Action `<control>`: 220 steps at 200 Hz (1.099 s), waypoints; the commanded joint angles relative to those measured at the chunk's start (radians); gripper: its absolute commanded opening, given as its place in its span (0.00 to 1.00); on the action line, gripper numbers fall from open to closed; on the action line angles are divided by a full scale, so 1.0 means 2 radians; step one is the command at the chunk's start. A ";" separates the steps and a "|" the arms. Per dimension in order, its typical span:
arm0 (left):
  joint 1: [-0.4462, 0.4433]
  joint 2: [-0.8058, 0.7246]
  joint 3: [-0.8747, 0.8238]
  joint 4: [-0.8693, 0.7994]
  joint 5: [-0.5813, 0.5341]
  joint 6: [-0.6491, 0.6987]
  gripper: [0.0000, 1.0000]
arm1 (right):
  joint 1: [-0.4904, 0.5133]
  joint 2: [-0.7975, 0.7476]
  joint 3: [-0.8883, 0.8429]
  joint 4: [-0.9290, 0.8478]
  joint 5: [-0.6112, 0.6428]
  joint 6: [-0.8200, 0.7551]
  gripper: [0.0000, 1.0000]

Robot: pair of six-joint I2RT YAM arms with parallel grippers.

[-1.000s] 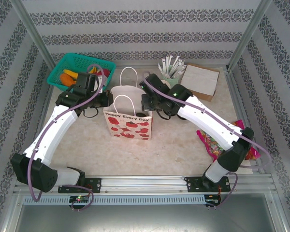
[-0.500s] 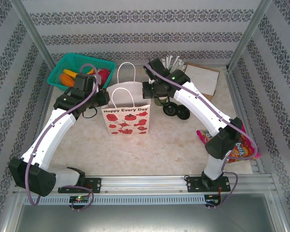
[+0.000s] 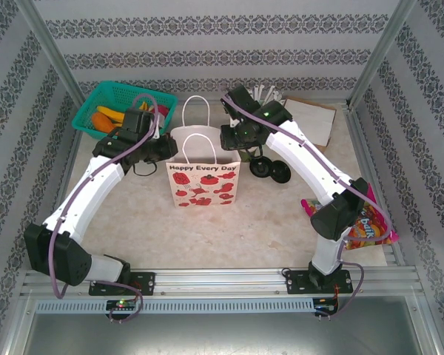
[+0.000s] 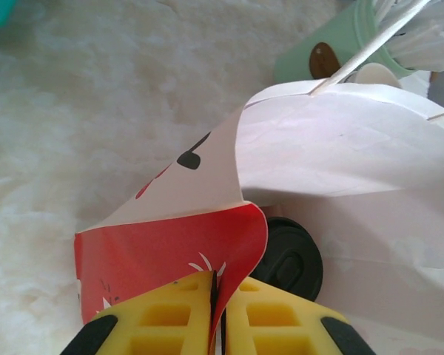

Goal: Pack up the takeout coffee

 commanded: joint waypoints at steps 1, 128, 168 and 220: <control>0.003 0.009 0.015 0.012 0.032 -0.025 0.11 | -0.009 -0.039 -0.002 -0.007 0.035 -0.009 0.50; -0.021 0.013 0.012 0.014 0.070 -0.074 0.20 | -0.186 -0.032 -0.059 0.136 -0.044 -0.046 0.67; -0.036 0.010 0.012 0.015 0.069 -0.084 0.27 | -0.191 -0.020 -0.067 0.172 -0.014 0.034 0.65; -0.035 -0.027 -0.007 0.018 -0.008 -0.078 0.66 | -0.193 -0.008 -0.082 0.208 -0.003 0.086 0.50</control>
